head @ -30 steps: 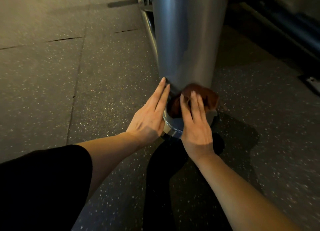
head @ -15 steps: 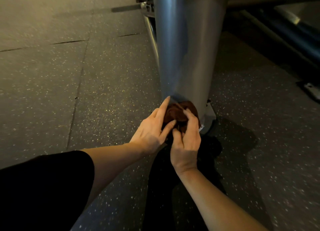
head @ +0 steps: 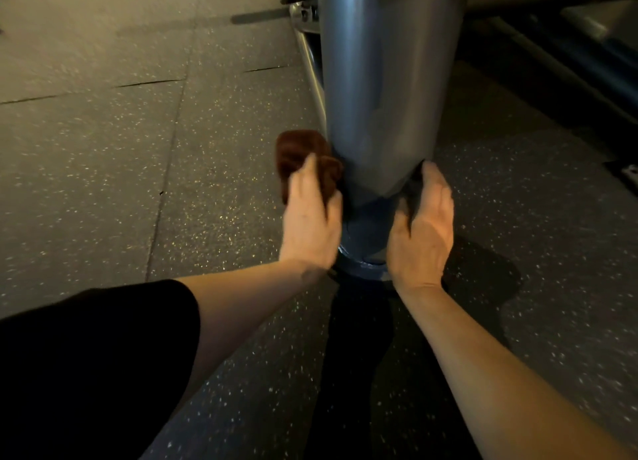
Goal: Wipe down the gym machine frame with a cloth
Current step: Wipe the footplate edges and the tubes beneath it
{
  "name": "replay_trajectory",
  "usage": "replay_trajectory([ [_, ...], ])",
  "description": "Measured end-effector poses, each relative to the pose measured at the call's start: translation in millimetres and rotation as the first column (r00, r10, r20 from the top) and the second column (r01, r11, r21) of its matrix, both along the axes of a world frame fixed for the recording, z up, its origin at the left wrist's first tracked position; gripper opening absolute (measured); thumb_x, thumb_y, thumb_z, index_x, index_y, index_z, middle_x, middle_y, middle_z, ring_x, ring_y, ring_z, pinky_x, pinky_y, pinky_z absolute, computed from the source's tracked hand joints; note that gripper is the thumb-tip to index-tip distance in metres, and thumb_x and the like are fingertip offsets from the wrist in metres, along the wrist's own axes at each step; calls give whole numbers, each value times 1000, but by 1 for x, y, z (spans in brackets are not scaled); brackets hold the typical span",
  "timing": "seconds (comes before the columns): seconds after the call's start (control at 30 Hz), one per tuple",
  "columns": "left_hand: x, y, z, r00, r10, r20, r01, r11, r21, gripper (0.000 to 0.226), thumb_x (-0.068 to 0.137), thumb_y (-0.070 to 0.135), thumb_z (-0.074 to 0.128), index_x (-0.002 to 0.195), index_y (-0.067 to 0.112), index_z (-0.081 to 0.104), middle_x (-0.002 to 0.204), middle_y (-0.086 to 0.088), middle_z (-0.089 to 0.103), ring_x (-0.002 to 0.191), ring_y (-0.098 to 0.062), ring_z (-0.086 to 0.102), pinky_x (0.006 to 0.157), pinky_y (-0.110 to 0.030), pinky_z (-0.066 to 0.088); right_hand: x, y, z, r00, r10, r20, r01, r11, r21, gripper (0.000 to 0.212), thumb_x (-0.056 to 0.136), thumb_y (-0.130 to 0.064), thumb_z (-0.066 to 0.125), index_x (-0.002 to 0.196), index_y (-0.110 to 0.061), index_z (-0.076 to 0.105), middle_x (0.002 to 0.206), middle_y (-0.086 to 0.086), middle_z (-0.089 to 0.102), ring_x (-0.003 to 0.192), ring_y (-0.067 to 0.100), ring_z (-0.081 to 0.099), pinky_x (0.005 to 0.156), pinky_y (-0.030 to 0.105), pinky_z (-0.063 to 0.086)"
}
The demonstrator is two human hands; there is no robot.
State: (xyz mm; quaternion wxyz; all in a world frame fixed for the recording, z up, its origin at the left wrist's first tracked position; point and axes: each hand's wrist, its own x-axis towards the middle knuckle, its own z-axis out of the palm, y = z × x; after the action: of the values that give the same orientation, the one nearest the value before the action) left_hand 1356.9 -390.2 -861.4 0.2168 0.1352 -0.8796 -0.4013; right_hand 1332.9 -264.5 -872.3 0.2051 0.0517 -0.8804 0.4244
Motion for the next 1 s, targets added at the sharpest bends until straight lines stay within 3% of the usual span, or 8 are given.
replay_trajectory([
  [0.13, 18, 40, -28, 953, -159, 257, 134, 985, 112, 76, 96, 9, 49, 155, 10, 0, 162, -6, 12, 147, -21, 20, 121, -34, 14, 12, -1, -28, 992, 40, 120, -37, 999, -31, 61, 100, -10, 46, 154, -16, 18, 161, 1, 20, 143, 2, 12, 110, 5, 2],
  [0.27, 30, 47, -40, 864, -249, 439, 196, 967, 163, 82, 94, 2, 49, 154, 10, -6, 164, -5, -1, 149, -16, 7, 114, -17, 5, 18, 1, -45, 992, 68, 110, -66, 998, -25, 57, 101, -13, 43, 153, -14, 20, 161, 2, 19, 142, 1, 10, 104, -3, 1],
  [0.47, 12, 46, -4, 984, -128, 123, 125, 992, 36, 81, 95, 3, 47, 154, 18, -6, 163, 3, -8, 142, -21, 29, 112, -41, 34, 15, 4, -45, 991, 71, 109, -60, 993, -102, 51, 102, -23, 35, 152, -13, 26, 159, 1, 25, 140, 0, 17, 104, -4, 7],
  [0.57, 13, 46, -10, 977, -127, 172, 135, 990, -39, 83, 95, 0, 47, 153, 17, -10, 162, 4, -14, 141, -24, 32, 108, -42, 38, 15, 7, -44, 990, 83, 109, -72, 992, -105, 50, 102, -14, 39, 151, -12, 28, 158, 2, 26, 139, 1, 18, 104, -4, 6],
  [0.7, 20, 54, -25, 886, -124, 447, 103, 992, 71, 86, 97, 8, 49, 151, 12, -18, 163, 0, -11, 146, -22, 18, 110, -28, 25, 15, 11, -45, 992, 96, 76, -92, 994, -60, 52, 100, -9, 42, 151, -10, 29, 157, 5, 29, 139, 5, 19, 104, -4, 6],
  [0.83, 28, 59, -38, 822, -204, 532, 176, 979, 104, 92, 92, 5, 56, 152, 3, -13, 163, -10, -4, 147, -21, 16, 114, -23, 16, 16, 10, -42, 993, 80, 87, -75, 995, -64, 51, 100, -6, 43, 150, -9, 31, 156, 6, 31, 139, 6, 21, 103, -5, 7],
  [0.93, 37, 59, -44, 805, -288, 520, 283, 955, 90, 83, 89, 0, 57, 153, 2, 3, 160, -15, 15, 146, -25, 23, 117, -26, 19, 18, 14, -42, 978, 48, 203, -27, 994, -101, 44, 100, -11, 47, 143, -6, 43, 147, 12, 45, 137, 18, 39, 106, 12, 28],
  [1.0, 44, 59, -43, 795, -424, 434, 431, 898, 90, 80, 81, -8, 58, 152, 5, 23, 153, -13, 36, 142, -23, 33, 117, -28, 26, 21, 19, -45, 944, -22, 329, 73, 987, -145, 34, 99, -22, 50, 126, -4, 60, 125, 16, 60, 118, 29, 55, 94, 29, 39],
])
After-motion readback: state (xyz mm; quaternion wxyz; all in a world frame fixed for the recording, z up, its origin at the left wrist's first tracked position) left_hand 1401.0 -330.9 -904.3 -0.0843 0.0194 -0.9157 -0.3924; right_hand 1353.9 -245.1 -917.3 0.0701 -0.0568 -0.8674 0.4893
